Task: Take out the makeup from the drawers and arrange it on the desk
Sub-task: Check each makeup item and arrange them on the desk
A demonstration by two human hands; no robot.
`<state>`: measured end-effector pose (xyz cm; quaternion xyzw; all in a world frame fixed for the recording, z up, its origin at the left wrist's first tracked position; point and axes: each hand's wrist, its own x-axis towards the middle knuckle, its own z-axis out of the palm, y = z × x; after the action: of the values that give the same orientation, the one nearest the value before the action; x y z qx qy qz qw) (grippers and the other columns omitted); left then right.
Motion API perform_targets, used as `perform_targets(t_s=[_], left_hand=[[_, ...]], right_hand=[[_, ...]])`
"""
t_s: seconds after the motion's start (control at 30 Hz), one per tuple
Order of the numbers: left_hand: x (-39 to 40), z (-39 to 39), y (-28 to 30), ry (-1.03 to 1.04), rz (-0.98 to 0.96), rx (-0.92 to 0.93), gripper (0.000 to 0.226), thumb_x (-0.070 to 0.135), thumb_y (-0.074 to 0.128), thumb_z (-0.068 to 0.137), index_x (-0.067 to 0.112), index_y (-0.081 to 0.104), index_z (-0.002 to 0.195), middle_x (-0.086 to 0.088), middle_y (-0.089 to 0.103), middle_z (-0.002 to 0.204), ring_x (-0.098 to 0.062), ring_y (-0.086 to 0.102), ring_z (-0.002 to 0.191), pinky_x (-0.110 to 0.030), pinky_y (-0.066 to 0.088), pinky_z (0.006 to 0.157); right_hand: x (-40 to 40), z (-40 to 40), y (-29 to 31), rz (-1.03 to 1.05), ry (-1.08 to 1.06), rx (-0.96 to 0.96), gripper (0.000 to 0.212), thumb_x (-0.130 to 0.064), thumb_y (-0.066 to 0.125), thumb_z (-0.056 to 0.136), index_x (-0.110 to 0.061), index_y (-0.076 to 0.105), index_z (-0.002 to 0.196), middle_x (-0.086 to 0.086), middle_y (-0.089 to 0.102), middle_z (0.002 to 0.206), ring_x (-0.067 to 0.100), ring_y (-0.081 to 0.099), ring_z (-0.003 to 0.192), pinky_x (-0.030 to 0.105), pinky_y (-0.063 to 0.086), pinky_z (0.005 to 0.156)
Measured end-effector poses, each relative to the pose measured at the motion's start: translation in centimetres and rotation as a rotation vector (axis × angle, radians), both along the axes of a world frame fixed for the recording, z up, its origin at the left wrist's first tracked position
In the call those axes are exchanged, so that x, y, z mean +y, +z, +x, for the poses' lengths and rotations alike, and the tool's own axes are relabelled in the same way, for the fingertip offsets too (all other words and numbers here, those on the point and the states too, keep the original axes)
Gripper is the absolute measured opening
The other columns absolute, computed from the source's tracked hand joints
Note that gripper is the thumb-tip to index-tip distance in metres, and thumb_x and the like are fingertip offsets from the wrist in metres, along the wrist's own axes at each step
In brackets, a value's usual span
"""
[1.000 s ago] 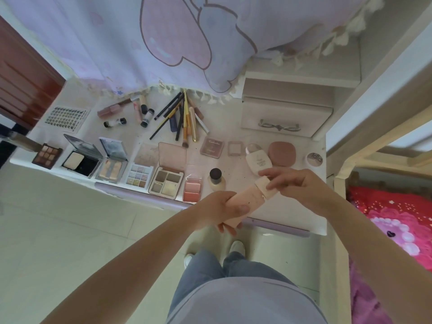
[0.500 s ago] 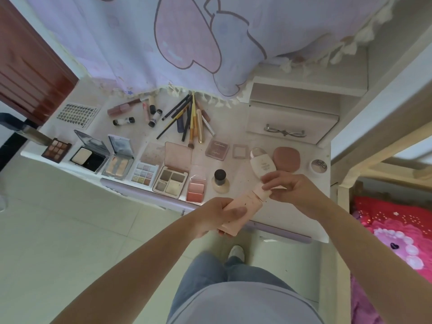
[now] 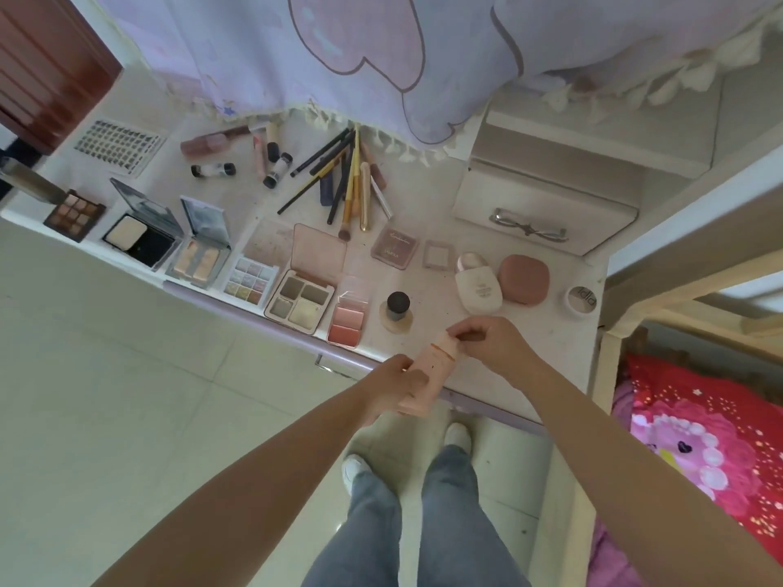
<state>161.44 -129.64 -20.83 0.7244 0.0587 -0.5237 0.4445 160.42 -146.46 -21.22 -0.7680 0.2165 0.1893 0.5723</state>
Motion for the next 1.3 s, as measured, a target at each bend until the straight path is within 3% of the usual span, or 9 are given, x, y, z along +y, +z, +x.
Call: perform_targets(t_s=[0.17,0.33,0.43,0.53,0.7,0.87,0.93,1.13,1.3], left_hand=[[-1.0,0.6,-1.8,0.136,0.048,-0.054,0.038,0.005,0.045,0.084,0.009,0.045,0.122,-0.005,0.048,0.102,-0.022,0.047,0.090,-0.022,0.046,0.060],[-1.6,-1.1,-3.1,0.340,0.071,-0.197,0.036,0.005,0.060,0.081,0.009,0.056,0.117,-0.002,0.054,0.095,-0.017,0.050,0.089,-0.016,0.044,0.064],[-1.9,-2.3,-3.5,0.541,0.159,-0.264,0.027,0.010,0.067,0.078,0.007,0.061,0.104,0.002,0.056,0.083,-0.016,0.052,0.080,-0.020,0.043,0.064],[-2.2,-2.4,-3.7,0.674,0.286,-0.309,0.020,0.017,0.070,0.076,0.012,0.056,0.090,0.003,0.054,0.080,-0.016,0.050,0.077,-0.026,0.040,0.070],[-3.1,-2.0,-3.4,0.763,0.361,-0.346,0.028,0.019,0.069,0.076,0.008,0.056,0.098,0.003,0.052,0.085,-0.015,0.049,0.078,-0.024,0.037,0.067],[-4.2,-1.7,-3.5,0.750,0.432,-0.394,0.038,0.023,0.067,0.078,0.006,0.055,0.110,-0.002,0.055,0.098,-0.016,0.049,0.082,-0.026,0.038,0.070],[-4.5,-2.1,-3.5,0.725,0.446,-0.421,0.043,0.025,0.065,0.080,0.006,0.052,0.117,-0.007,0.055,0.112,-0.016,0.048,0.086,-0.026,0.038,0.071],[-4.9,-5.1,-2.7,0.477,0.554,-0.746,0.039,0.015,0.058,0.085,0.004,0.048,0.121,-0.014,0.044,0.124,-0.028,0.042,0.116,-0.030,0.036,0.094],[-6.4,-6.0,-2.0,0.118,0.465,-0.944,0.031,0.012,0.053,0.087,0.004,0.055,0.117,-0.012,0.051,0.121,-0.026,0.047,0.114,-0.031,0.040,0.095]], right_hand=[[0.1,2.4,-2.2,-0.158,0.119,-0.009,0.025,0.007,0.053,0.082,-0.002,0.066,0.102,0.010,0.065,0.108,0.017,0.058,0.097,0.016,0.043,0.083],[-0.1,2.1,-3.2,-0.397,0.299,-0.242,0.024,0.006,0.049,0.084,0.003,0.064,0.103,0.017,0.065,0.106,0.028,0.058,0.098,0.012,0.034,0.072],[0.1,1.6,-3.2,-0.418,0.348,-0.383,0.012,0.014,0.048,0.078,0.012,0.060,0.078,0.029,0.062,0.083,0.038,0.059,0.079,0.021,0.038,0.065],[0.0,1.5,-3.3,-0.449,0.394,-0.451,0.017,0.019,0.045,0.069,0.006,0.049,0.060,0.021,0.052,0.065,0.028,0.047,0.062,0.026,0.032,0.055],[-0.2,1.7,-3.0,-0.465,0.492,-0.496,0.018,0.013,0.041,0.075,0.008,0.058,0.071,0.022,0.057,0.078,0.034,0.054,0.072,0.025,0.033,0.058],[-1.2,1.4,-2.5,-0.544,0.584,-0.446,0.043,0.009,0.040,0.083,-0.004,0.055,0.121,0.016,0.040,0.141,0.028,0.044,0.125,0.031,0.041,0.093],[-1.8,0.7,-1.8,-0.572,0.593,-0.474,0.044,0.009,0.044,0.083,-0.006,0.055,0.123,0.016,0.043,0.139,0.029,0.047,0.123,0.034,0.044,0.092],[-7.6,-1.7,0.4,-0.702,0.441,-0.642,0.024,0.013,0.062,0.067,0.007,0.067,0.089,0.025,0.066,0.084,0.041,0.063,0.079,0.040,0.052,0.068],[-14.6,-0.9,-0.5,-0.946,0.347,-0.241,0.047,-0.018,0.065,0.080,0.002,0.051,0.121,0.025,0.053,0.119,0.038,0.045,0.114,0.043,0.036,0.095]])
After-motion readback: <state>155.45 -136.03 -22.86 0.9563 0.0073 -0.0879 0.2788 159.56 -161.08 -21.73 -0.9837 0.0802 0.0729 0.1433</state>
